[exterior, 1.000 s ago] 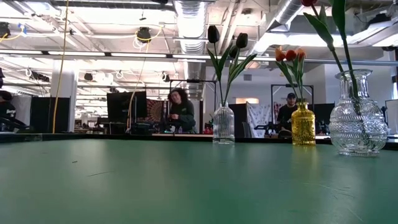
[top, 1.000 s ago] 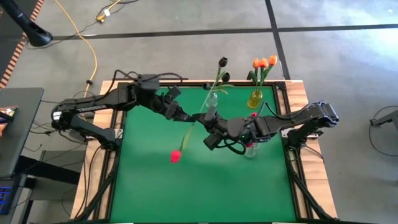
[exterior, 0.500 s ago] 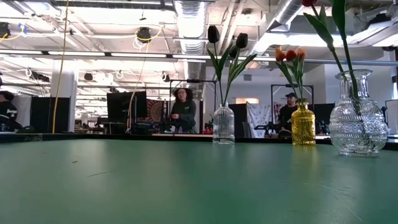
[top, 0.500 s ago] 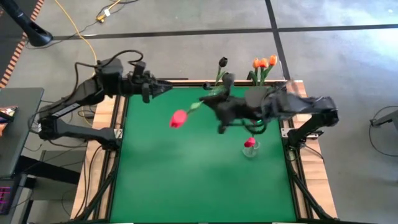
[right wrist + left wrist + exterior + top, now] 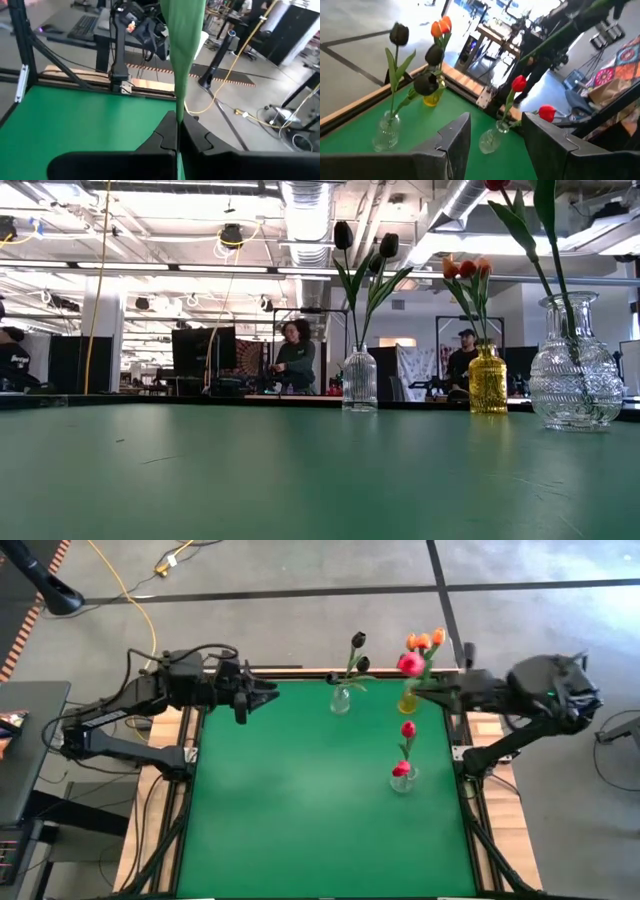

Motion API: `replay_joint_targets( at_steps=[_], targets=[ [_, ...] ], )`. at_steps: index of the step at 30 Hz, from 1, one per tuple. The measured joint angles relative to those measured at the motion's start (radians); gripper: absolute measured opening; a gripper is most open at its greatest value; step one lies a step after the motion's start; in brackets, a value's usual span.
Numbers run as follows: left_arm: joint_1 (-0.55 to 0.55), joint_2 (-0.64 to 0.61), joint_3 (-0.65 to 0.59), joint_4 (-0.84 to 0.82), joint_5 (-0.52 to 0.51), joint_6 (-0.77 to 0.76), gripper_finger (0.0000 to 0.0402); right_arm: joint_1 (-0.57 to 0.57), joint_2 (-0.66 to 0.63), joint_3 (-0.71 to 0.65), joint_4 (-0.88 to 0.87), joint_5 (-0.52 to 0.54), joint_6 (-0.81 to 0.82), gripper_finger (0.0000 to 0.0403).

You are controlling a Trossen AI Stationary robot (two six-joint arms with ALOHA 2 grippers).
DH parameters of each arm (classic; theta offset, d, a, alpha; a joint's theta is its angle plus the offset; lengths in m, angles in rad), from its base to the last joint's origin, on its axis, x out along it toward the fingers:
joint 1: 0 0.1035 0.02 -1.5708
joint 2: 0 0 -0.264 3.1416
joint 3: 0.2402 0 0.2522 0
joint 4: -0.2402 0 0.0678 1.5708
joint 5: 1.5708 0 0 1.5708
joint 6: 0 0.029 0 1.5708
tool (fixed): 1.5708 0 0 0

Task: Sort flowers into vase by color
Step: Put the red flower into the right transparent vase

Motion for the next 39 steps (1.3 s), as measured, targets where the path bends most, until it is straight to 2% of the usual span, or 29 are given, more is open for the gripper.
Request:
replay_joint_targets(
  at_steps=[3,7,14,18,22,29,32,35,39],
  targets=[
    [-0.008,0.028,0.000,-0.002,-0.002,0.003,0.0165,0.053,-0.101,-0.106,0.014,0.087,0.073,0.0027],
    [-0.013,0.061,0.000,-0.002,0.001,0.009,0.0165,0.107,-0.220,-0.279,0.118,0.134,0.138,0.0027],
    [-0.012,0.071,0.000,0.002,0.001,0.039,0.0165,0.190,-0.348,-0.558,0.243,0.139,0.237,0.0027],
    [-0.012,0.069,0.000,0.002,0.022,0.095,0.0165,0.259,-0.404,-0.675,0.339,0.140,0.239,0.0027],
    [-0.017,0.061,0.000,0.001,0.037,0.134,0.0165,0.338,-0.447,-0.737,0.411,0.152,0.210,0.0027],
    [-0.018,0.053,0.000,0.000,0.027,0.149,0.0165,0.477,-0.472,-0.741,0.403,0.186,0.185,0.0027],
    [-0.018,0.053,0.000,-0.001,0.025,0.162,0.0165,0.535,-0.458,-0.741,0.347,0.193,0.203,0.0027],
    [-0.018,0.053,0.000,-0.001,0.025,0.163,0.0165,0.581,-0.448,-0.792,0.372,0.277,0.217,0.0027],
    [-0.018,0.053,0.000,-0.001,0.024,0.163,0.0165,0.625,-0.482,-0.936,0.507,0.356,0.219,0.0027]
  ],
)
